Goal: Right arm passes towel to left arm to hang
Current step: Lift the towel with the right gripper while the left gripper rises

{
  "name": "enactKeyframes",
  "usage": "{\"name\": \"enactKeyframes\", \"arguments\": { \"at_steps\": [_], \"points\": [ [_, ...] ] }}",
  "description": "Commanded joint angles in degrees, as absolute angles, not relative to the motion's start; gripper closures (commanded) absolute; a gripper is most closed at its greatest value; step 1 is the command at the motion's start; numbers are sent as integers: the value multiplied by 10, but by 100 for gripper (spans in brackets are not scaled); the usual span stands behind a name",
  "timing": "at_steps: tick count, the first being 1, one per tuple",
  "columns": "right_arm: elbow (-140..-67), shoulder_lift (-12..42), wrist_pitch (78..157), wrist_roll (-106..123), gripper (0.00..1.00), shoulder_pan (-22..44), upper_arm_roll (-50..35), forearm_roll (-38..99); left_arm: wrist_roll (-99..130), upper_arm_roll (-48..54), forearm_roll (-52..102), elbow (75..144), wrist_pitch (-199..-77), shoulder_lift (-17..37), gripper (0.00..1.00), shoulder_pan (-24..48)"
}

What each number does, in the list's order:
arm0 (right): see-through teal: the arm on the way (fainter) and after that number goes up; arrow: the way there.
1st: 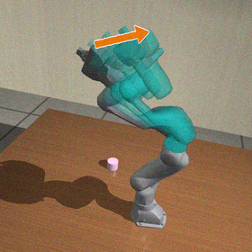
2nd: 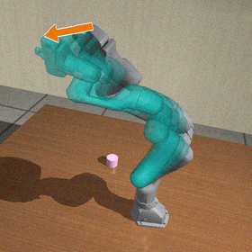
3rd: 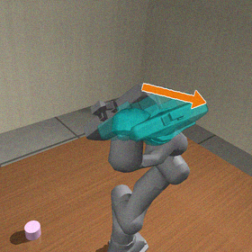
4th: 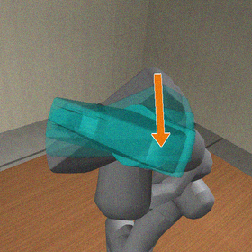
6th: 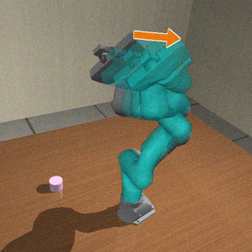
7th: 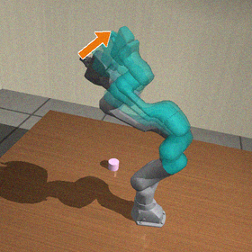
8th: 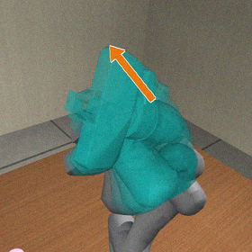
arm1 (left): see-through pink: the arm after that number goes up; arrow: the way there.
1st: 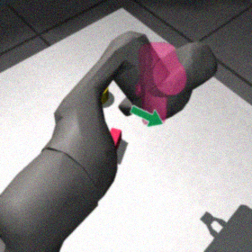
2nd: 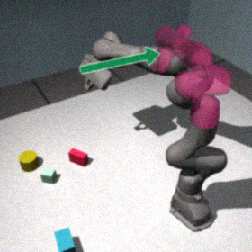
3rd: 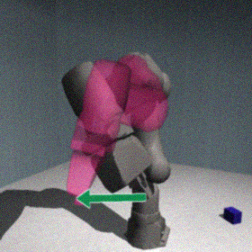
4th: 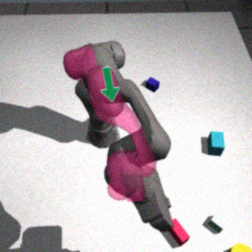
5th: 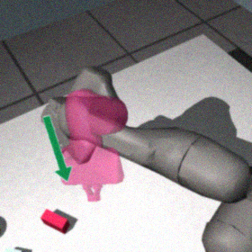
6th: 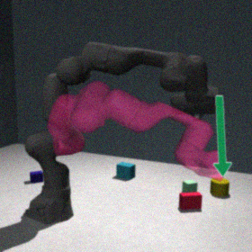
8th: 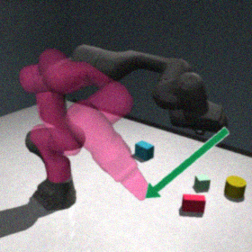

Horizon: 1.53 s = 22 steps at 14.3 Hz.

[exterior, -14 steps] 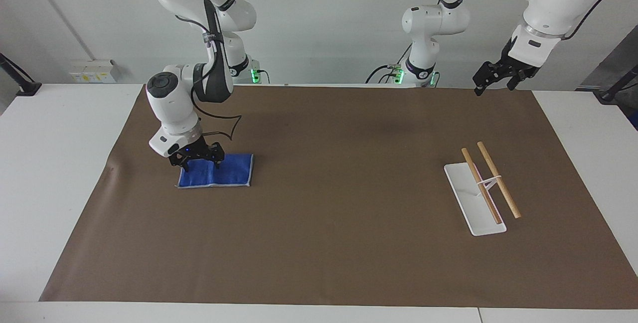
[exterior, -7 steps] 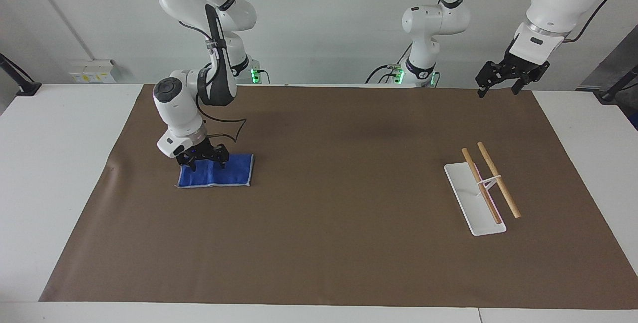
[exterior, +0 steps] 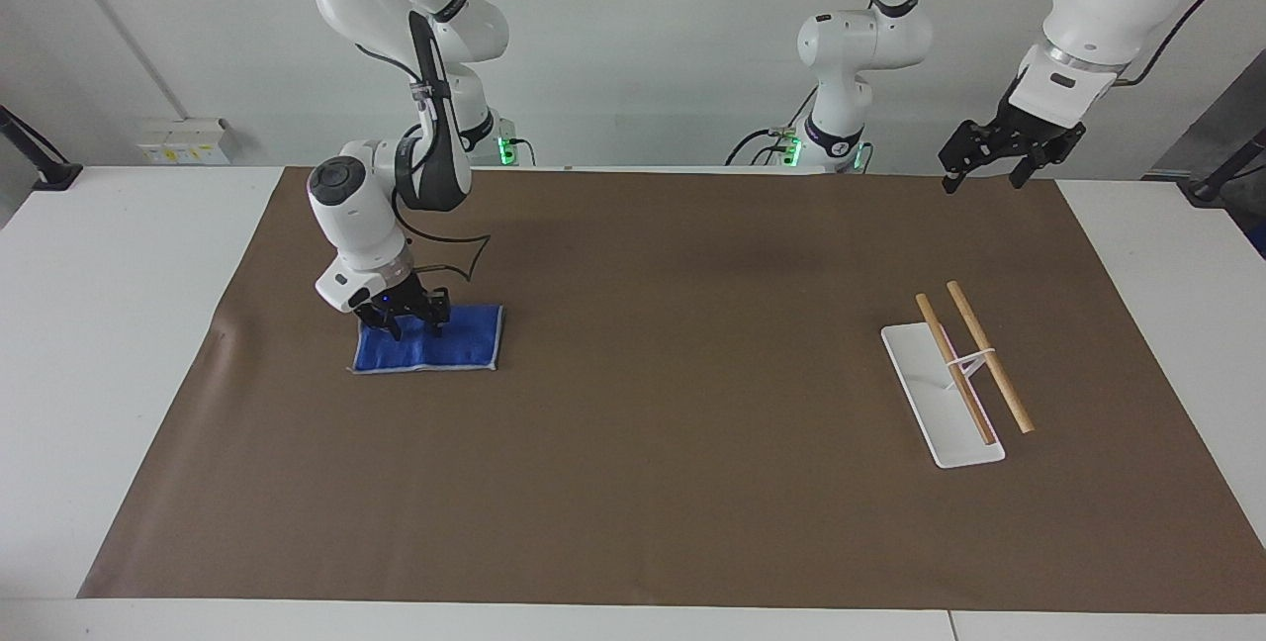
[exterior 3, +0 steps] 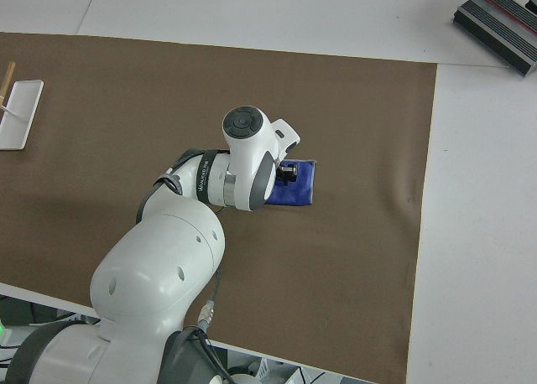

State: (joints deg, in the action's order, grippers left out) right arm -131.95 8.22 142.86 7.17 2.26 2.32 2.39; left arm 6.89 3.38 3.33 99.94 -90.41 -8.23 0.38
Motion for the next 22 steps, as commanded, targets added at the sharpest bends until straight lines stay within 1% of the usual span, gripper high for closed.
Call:
{"name": "enactKeyframes", "arguments": {
  "at_steps": [1, 2, 3, 5, 8, 9, 11, 13, 17, 20, 22],
  "points": [
    [-1329, 81, 1444, 76, 30, 20, 22, 41, 70, 34, 66, 1012, -916, -93, 0, -1],
    [-1329, 82, 1445, 76, 30, 20, 22, 40, 72, 34, 81, 1012, -916, -94, 0, -1],
    [-1329, 82, 1445, 78, 44, 19, 22, 40, 86, 34, 94, 1013, -917, -94, 0, -1],
    [-1329, 82, 1445, 76, 99, 20, 22, 41, 138, 34, 119, 1020, -940, -96, 0, -1],
    [-1317, 84, 1437, 50, 100, 21, 21, 58, 198, 39, 122, 1049, -990, -106, 0, 1],
    [-1300, 80, 1421, 49, 100, 21, 21, 58, 209, 40, 122, 1064, -997, -113, 0, 3],
    [-1261, 67, 1358, 48, 100, 21, 19, 66, 222, 51, 122, 1102, -1009, -133, 0, 3],
    [-1217, 55, 1293, 46, 100, 21, 17, 120, 256, 68, 123, 1136, -1050, -149, 0, 3],
    [-1130, 55, 1209, 23, 100, 21, 17, 191, 363, 71, 189, 1143, -1146, -145, 0, 4],
    [-1093, 55, 1177, -14, 100, 21, 11, 274, 420, 77, 249, 1166, -1221, -149, 0, 4],
    [-1088, 57, 1182, -52, 100, 21, 2, 346, 487, 92, 251, 1188, -1297, -149, 0, 4]
  ]
}}
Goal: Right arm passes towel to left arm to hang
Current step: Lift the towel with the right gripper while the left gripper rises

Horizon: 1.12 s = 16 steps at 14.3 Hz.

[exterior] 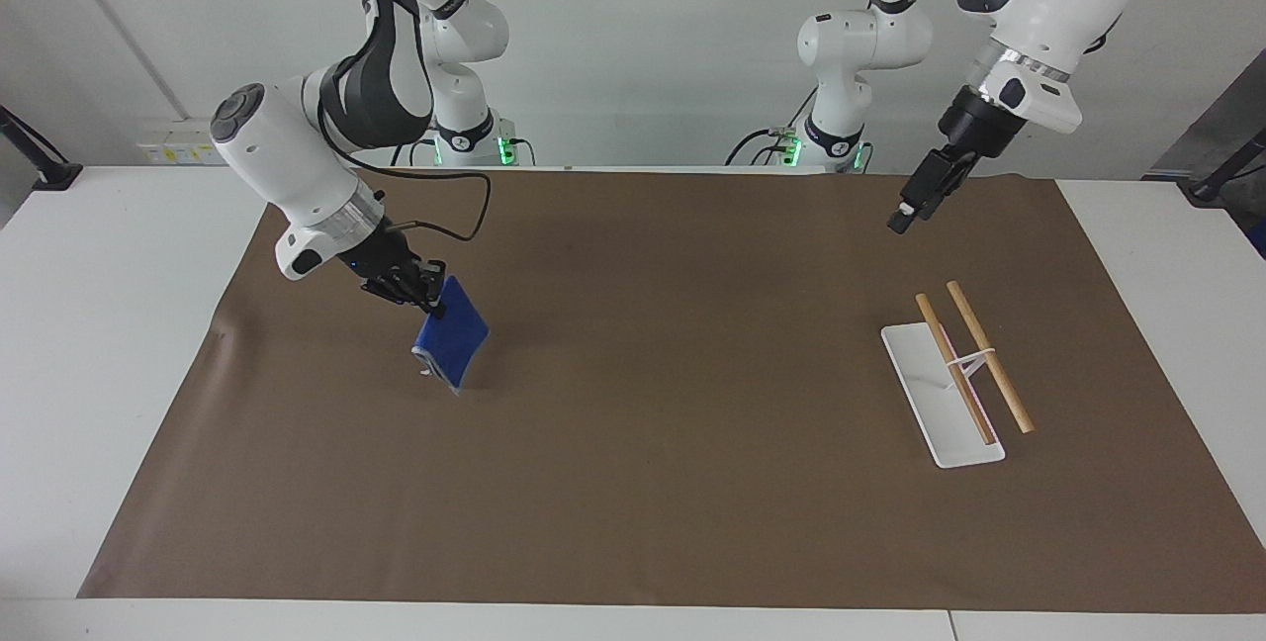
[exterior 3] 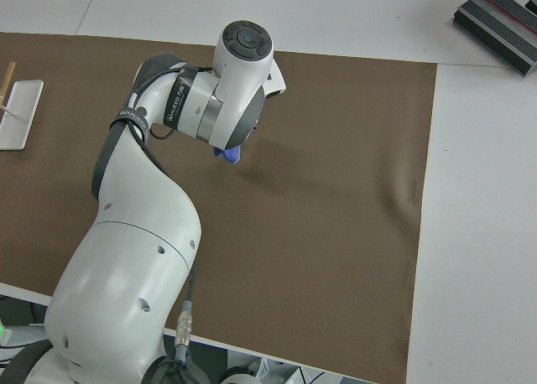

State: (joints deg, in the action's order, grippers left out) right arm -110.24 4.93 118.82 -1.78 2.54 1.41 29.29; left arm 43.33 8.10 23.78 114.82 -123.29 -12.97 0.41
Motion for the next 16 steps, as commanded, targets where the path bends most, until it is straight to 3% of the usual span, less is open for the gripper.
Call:
{"name": "enactKeyframes", "arguments": {
  "at_steps": [1, 7, 9, 13, 16],
  "points": [
    [-1088, 57, 1188, -75, 100, 21, -5, 392, 521, 96, 251, 1197, -1331, -149, 0, 4],
    [-1090, 62, 1307, -224, 100, 22, -89, 548, 745, 170, 253, 1239, -1466, -139, 0, 4],
    [-1090, 68, 1352, -247, 100, 23, -123, 595, 790, 205, 253, 1243, -1527, -102, 0, 5],
    [-1092, 80, 1454, -269, 100, 104, -129, 684, 830, 242, 252, 1242, -1612, -65, 0, 7],
    [-1092, 87, 1478, -268, 100, 131, -129, 746, 832, 278, 253, 1240, -1689, 0, 0, 7]
  ]
}}
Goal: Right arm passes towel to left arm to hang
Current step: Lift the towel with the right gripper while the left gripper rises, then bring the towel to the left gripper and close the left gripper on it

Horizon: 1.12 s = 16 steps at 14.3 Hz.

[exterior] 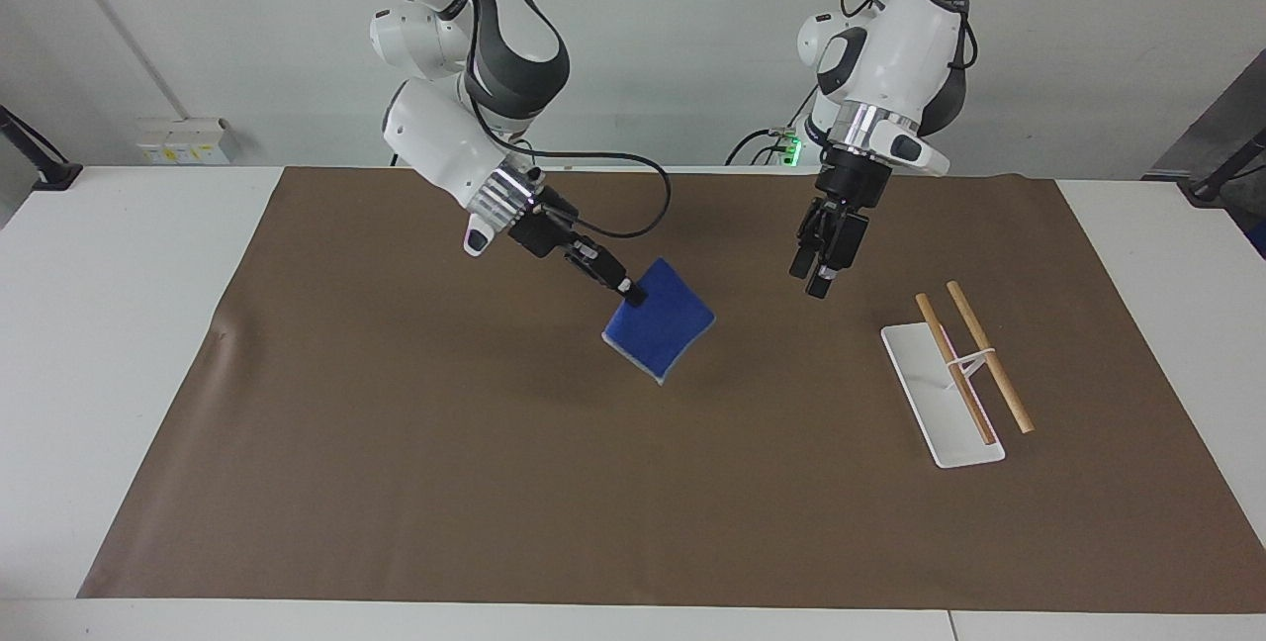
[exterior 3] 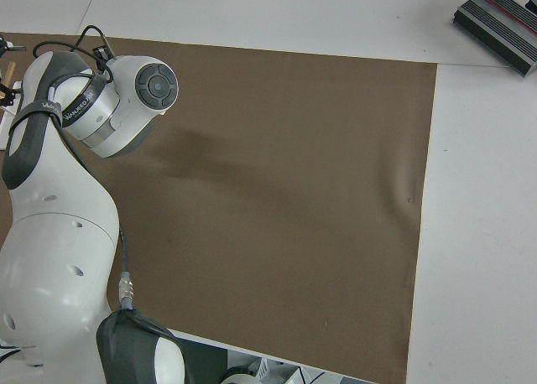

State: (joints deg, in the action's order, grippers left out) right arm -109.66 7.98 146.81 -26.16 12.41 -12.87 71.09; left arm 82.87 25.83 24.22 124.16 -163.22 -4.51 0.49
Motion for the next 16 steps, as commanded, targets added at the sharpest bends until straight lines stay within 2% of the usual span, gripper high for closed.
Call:
{"name": "enactKeyframes", "arguments": {
  "at_steps": [1, 11, 13, 14, 16],
  "points": [
    [-1092, 87, 1483, -267, 100, 139, -129, 758, 832, 284, 252, 1240, -1704, 10, 0, 8],
    [-1092, 84, 1513, -251, 100, 163, -131, 889, 833, 293, 252, 1237, -1725, 28, 0, 9],
    [-1092, 84, 1513, -252, 100, 163, -131, 893, 837, 293, 253, 1237, -1725, 29, 37, 9],
    [-1092, 83, 1515, -254, 100, 163, -131, 909, 842, 293, 253, 1237, -1724, 29, 51, 9],
    [-1091, 83, 1529, -250, 100, 175, -131, 945, 842, 294, 252, 1236, -1723, 28, 71, 9]
  ]
}}
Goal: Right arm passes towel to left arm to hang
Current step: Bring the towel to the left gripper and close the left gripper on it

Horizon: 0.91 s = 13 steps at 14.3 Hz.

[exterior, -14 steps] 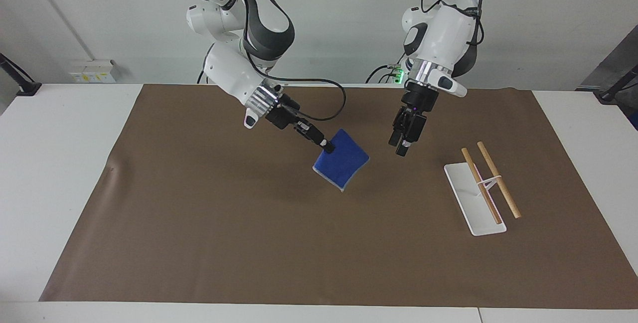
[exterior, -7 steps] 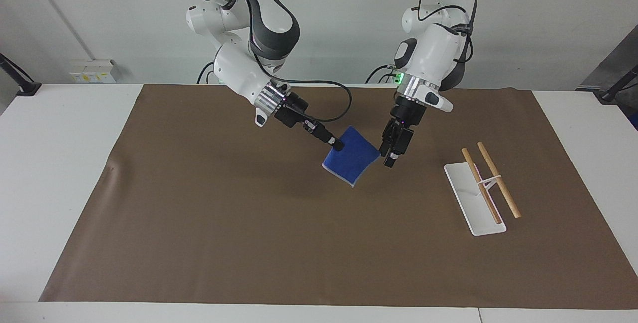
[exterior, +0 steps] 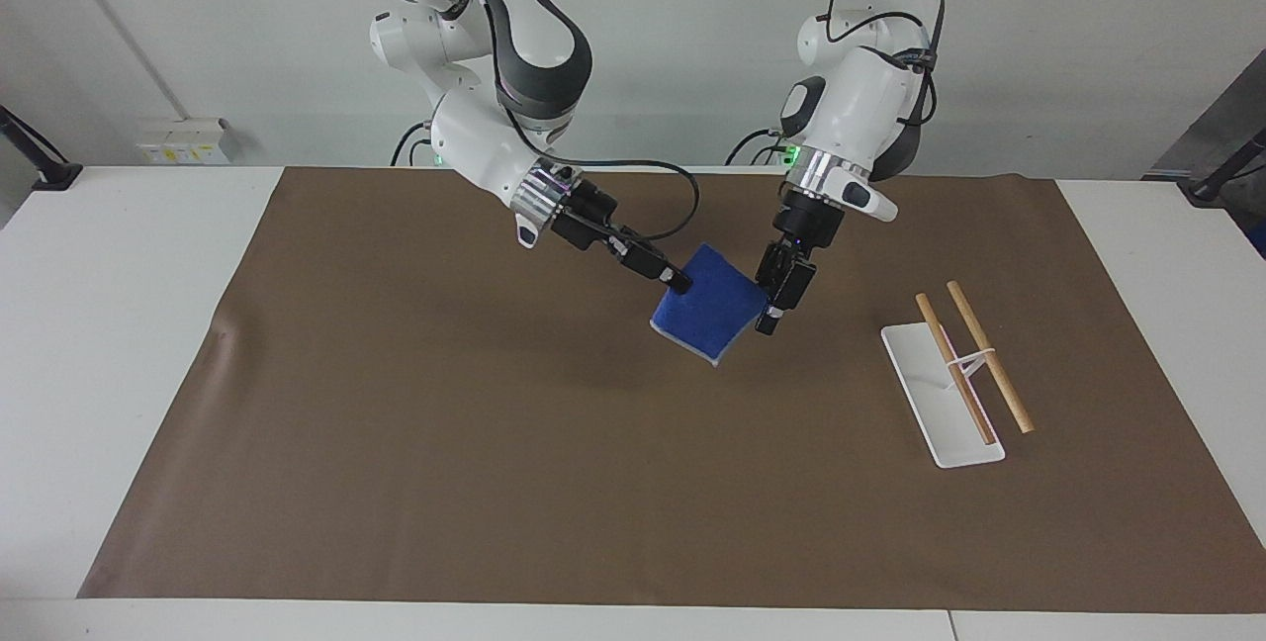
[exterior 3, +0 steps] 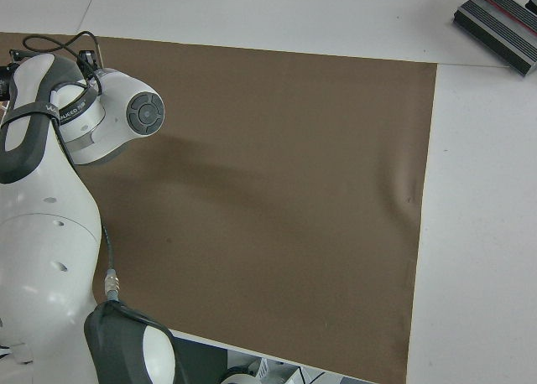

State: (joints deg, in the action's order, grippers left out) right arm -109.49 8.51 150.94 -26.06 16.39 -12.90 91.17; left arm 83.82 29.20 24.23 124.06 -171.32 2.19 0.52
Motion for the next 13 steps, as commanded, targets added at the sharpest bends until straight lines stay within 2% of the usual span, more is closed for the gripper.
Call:
{"name": "enactKeyframes", "arguments": {
  "at_steps": [1, 2, 9, 10, 11, 12, 13],
  "points": [
    [-1091, 83, 1532, -250, 100, 182, -131, 946, 834, 294, 252, 1237, -1717, 28, 86, 9],
    [-1092, 83, 1542, -249, 100, 184, -131, 946, 832, 300, 252, 1238, -1717, 28, 99, 9],
    [-1093, 83, 1550, -243, 100, 185, -131, 944, 743, 304, 252, 1236, -1717, 28, 100, 4],
    [-1093, 84, 1555, -231, 73, 185, -131, 937, 716, 303, 252, 1235, -1717, 28, 100, 0],
    [-1096, 84, 1555, -210, 16, 184, -130, 933, 694, 302, 252, 1231, -1717, 29, 100, -2],
    [-1098, 84, 1555, -190, 0, 184, -129, 926, 681, 301, 252, 1225, -1717, 34, 100, -3],
    [-1102, 83, 1556, -173, 0, 183, -128, 907, 665, 299, 252, 1216, -1717, 39, 100, -4]
  ]
}}
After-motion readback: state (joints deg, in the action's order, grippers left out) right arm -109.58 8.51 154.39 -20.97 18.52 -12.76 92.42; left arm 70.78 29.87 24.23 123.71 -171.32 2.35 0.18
